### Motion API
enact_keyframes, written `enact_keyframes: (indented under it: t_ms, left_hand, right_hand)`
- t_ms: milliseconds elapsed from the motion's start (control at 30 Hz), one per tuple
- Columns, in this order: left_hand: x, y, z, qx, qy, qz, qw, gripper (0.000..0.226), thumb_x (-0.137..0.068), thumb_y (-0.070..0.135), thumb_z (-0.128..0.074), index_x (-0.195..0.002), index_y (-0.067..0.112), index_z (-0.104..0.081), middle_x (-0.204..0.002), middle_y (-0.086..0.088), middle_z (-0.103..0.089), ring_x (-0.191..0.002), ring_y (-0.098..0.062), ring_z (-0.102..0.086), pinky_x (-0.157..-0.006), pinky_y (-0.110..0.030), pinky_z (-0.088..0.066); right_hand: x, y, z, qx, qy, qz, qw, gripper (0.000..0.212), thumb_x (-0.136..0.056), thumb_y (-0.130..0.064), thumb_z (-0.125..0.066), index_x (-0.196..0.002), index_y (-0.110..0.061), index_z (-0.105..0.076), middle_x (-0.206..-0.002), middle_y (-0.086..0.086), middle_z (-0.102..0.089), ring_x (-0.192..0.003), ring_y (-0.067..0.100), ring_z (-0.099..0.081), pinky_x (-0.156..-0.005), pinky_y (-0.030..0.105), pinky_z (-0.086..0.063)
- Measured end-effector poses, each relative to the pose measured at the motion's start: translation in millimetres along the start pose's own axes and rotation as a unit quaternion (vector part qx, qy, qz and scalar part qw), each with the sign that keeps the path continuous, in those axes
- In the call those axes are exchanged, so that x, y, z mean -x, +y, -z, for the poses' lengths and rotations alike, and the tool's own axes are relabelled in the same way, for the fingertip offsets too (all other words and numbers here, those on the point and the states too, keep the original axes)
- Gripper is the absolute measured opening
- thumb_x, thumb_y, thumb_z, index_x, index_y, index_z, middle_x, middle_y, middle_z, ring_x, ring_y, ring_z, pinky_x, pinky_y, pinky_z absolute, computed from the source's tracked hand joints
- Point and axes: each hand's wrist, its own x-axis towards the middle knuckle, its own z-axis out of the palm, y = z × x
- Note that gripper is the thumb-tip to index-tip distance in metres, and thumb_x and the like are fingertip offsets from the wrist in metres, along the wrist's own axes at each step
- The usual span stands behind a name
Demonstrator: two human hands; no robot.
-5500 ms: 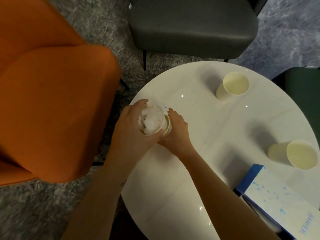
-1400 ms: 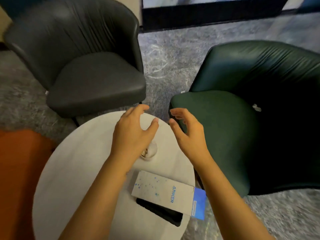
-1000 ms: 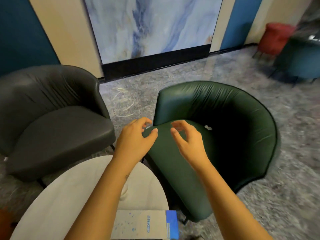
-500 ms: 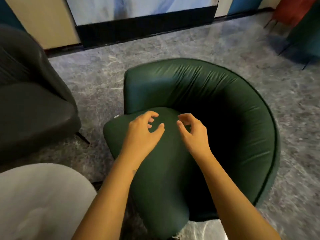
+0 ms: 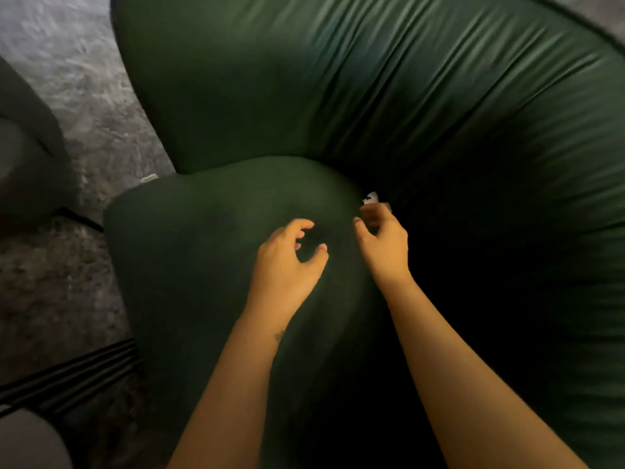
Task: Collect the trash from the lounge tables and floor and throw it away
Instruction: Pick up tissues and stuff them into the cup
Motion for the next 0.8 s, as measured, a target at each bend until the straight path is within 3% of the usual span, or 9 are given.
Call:
enact_keyframes:
  t_ms: [200,300,467,633,733,800]
  left_hand:
    - [-23.4,-53.2,-55.7,-0.031,-0.017,0.030,0.999,0.037,-0.080,0.030,-0.063,-0.117,0.028,-0.056,-0.109,0.010,-0.055,-0.103,-0.010,-0.054,-0.080,-0.015,-0.031]
    - [-26.5,-71.1,-69.6,-0.038,-0.019,0.039,0.998,0.040,-0.079,0.028,-0.064,-0.118,0.026,-0.056,-0.116,0.004,-0.057,-0.107,-0.014,-0.054,-0.082,-0.016,-0.033]
    - [-26.5,-85.8,-77.6,-0.032,-0.019,0.039,0.999,0.043,-0.079,0.025,-0.065,-0.121,0.023,-0.055,-0.119,0.001,-0.056,-0.110,-0.016,-0.052,-0.089,-0.018,-0.034]
    - [-22.5,-92.9,-75.1,-0.043,-0.009,0.026,0.999,0.043,-0.079,0.023,-0.065,-0.120,0.019,-0.056,-0.116,-0.004,-0.057,-0.106,-0.021,-0.054,-0.091,-0.027,-0.039]
    - [-15.0,-96.9,-71.1,-0.039,-0.005,0.021,0.999,0.043,-0.079,0.023,-0.065,-0.120,0.019,-0.056,-0.115,-0.004,-0.057,-0.105,-0.020,-0.054,-0.092,-0.029,-0.041]
    - [-9.2,-98.6,-66.0,-0.035,0.000,0.023,0.999,0.043,-0.079,0.023,-0.065,-0.121,0.018,-0.056,-0.115,-0.004,-0.057,-0.105,-0.020,-0.054,-0.091,-0.027,-0.040]
  right_hand:
    - [-58.7,63.6,-38.7,0.089,0.016,-0.019,0.996,0.046,-0.083,-0.024,-0.061,-0.126,-0.014,-0.049,-0.134,0.009,-0.045,-0.121,0.029,-0.045,-0.098,0.046,-0.037]
    - [-79.5,81.4,-51.2,0.145,0.006,-0.031,0.989,0.056,-0.085,-0.027,-0.060,-0.136,-0.019,-0.039,-0.145,0.005,-0.033,-0.127,0.028,-0.040,-0.102,0.046,-0.032]
    - [-98.3,103.3,-61.7,0.148,-0.043,-0.067,0.986,0.064,-0.088,-0.023,-0.058,-0.143,-0.018,-0.026,-0.146,0.011,-0.028,-0.128,0.030,-0.039,-0.105,0.048,-0.032]
    - [-105.1,116.0,-70.6,0.139,-0.023,-0.088,0.986,0.045,-0.087,-0.013,-0.056,-0.131,-0.010,-0.044,-0.138,0.018,-0.035,-0.123,0.034,-0.041,-0.104,0.037,-0.034]
    - [-103.1,116.0,-74.9,0.132,0.013,-0.080,0.988,0.026,-0.087,-0.009,-0.055,-0.112,-0.004,-0.056,-0.127,0.021,-0.046,-0.112,0.035,-0.050,-0.091,0.024,-0.035]
    - [-95.1,107.3,-76.3,0.136,-0.002,-0.064,0.989,0.022,-0.087,-0.012,-0.058,-0.106,-0.003,-0.061,-0.116,0.020,-0.058,-0.104,0.032,-0.056,-0.085,0.026,-0.038]
